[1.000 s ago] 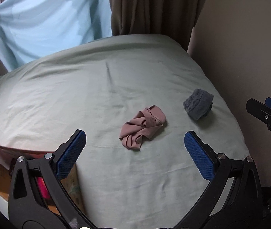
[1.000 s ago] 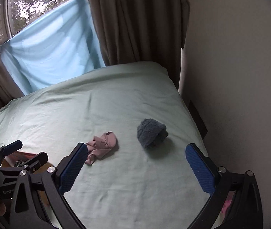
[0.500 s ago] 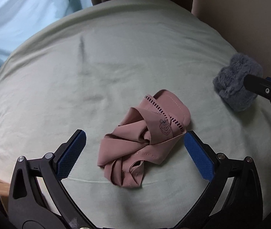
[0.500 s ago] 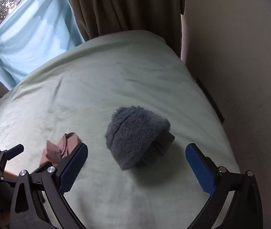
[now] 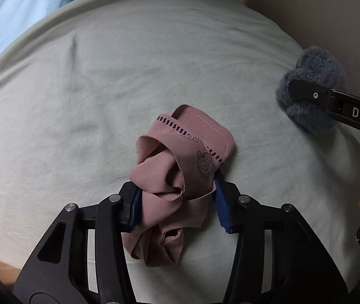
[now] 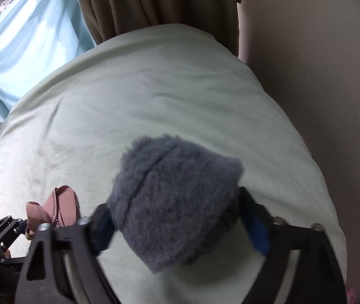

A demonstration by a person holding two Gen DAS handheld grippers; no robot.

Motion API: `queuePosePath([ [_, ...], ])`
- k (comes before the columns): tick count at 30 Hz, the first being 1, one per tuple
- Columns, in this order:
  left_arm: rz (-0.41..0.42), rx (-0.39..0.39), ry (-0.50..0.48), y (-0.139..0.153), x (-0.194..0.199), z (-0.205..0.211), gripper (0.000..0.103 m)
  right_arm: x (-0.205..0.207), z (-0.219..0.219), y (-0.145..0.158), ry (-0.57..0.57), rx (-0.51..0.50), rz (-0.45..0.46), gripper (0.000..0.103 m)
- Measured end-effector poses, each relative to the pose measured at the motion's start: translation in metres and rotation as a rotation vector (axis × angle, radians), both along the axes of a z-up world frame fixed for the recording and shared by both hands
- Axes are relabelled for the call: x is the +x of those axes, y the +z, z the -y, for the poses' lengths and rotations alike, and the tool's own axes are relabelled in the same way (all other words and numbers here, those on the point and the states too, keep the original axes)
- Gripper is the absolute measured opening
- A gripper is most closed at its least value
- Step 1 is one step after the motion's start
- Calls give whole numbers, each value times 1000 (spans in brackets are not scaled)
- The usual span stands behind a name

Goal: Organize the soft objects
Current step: 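Grasp the pink cloth with the left tool while the right tool grasps the grey fuzzy item, then lift the pink cloth and grey item and carry both over the box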

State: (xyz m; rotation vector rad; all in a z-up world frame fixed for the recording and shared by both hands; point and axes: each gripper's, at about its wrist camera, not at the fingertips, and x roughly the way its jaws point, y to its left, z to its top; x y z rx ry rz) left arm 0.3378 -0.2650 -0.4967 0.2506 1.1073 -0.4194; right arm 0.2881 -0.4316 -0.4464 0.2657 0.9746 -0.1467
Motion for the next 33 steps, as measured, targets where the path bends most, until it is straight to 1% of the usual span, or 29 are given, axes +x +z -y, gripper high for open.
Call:
queuePosePath([
  [2, -7, -3, 10, 2, 1, -1, 39, -1, 0, -1, -9, 3, -2, 67],
  [5, -13, -10, 42, 11, 3, -5, 39, -2, 0, 1, -16, -9, 0, 60],
  [8, -17, -35, 64, 25, 2, -13, 37, -6, -3, 9, -22, -23, 13, 59],
  [11, 0, -44, 72, 42, -1, -16, 37, -12, -3, 23, -30, -20, 30, 59],
  [14, 22, -47, 75, 62, -6, -19, 37, -21, -5, 41, -35, -17, 47, 59],
  [17, 48, -57, 85, 88, -19, -23, 37, -33, -8, 63, -37, -12, 65, 59],
  [20, 82, -75, 98, 122, -30, -29, 37, -48, -14, 94, -36, -18, 91, 59],
  [24, 114, -108, 130, 174, -52, -38, 37, -66, -24, 140, -26, -33, 127, 59],
  [27, 138, -128, 157, 218, -69, -51, 37, -83, -37, 176, -11, -29, 144, 58],
  [28, 143, -132, 162, 230, -74, -54, 37, -91, -42, 191, -6, -28, 153, 59],
  [33, 190, -138, 197, 291, -101, -84, 37, -117, -69, 245, 10, -16, 170, 59],
])
